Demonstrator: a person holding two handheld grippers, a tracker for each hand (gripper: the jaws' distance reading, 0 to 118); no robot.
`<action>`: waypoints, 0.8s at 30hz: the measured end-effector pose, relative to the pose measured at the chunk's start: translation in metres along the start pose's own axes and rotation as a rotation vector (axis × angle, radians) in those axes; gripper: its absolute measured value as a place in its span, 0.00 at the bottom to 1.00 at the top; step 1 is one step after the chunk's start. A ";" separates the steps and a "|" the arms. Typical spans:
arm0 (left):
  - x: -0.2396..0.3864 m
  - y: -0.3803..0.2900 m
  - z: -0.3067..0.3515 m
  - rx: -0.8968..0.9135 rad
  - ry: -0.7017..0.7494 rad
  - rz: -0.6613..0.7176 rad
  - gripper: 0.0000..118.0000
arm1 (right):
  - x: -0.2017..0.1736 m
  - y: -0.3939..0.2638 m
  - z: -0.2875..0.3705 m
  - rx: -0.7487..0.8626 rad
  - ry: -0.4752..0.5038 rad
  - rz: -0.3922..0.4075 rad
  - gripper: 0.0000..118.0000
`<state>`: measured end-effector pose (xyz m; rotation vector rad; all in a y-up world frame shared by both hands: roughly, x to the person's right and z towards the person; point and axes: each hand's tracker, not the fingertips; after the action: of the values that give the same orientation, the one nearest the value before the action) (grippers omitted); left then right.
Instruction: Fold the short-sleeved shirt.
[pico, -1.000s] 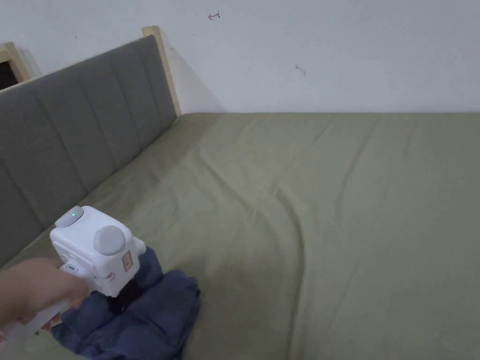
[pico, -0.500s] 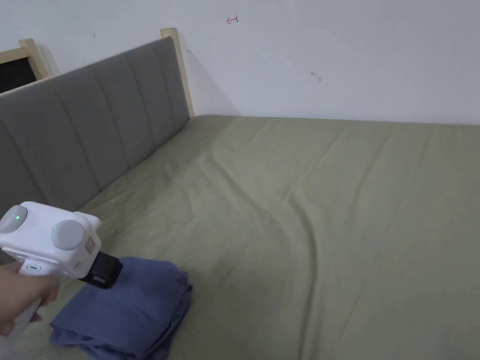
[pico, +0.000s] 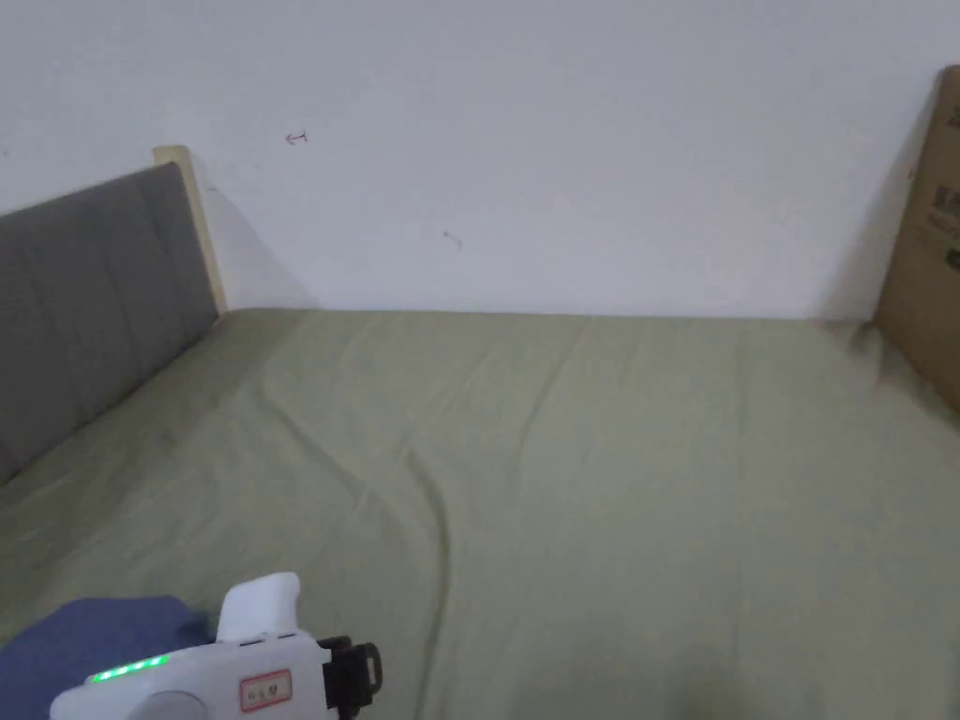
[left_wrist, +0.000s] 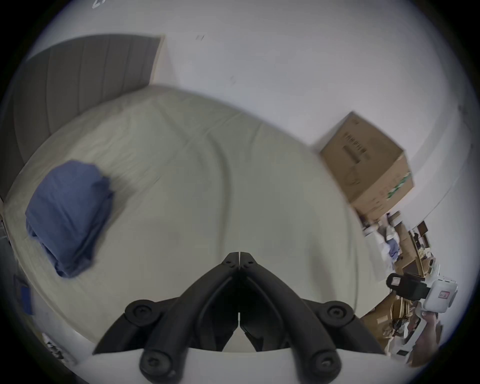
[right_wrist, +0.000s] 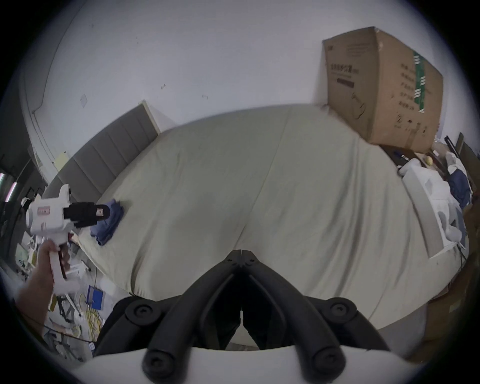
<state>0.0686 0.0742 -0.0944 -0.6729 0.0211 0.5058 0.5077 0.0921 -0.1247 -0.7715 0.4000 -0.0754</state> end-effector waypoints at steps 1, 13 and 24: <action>0.022 -0.005 0.012 0.070 0.004 -0.035 0.00 | 0.000 0.002 0.012 0.036 -0.006 -0.008 0.00; 0.143 -0.066 0.130 0.687 0.123 -0.407 0.00 | -0.026 -0.024 0.131 0.717 -0.068 0.113 0.00; 0.154 -0.112 0.131 0.801 0.219 -0.421 0.00 | -0.031 -0.064 0.127 0.950 -0.272 0.137 0.00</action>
<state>0.2363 0.1466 0.0476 0.0656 0.2694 -0.0086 0.5325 0.1367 0.0114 0.1862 0.1198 -0.0247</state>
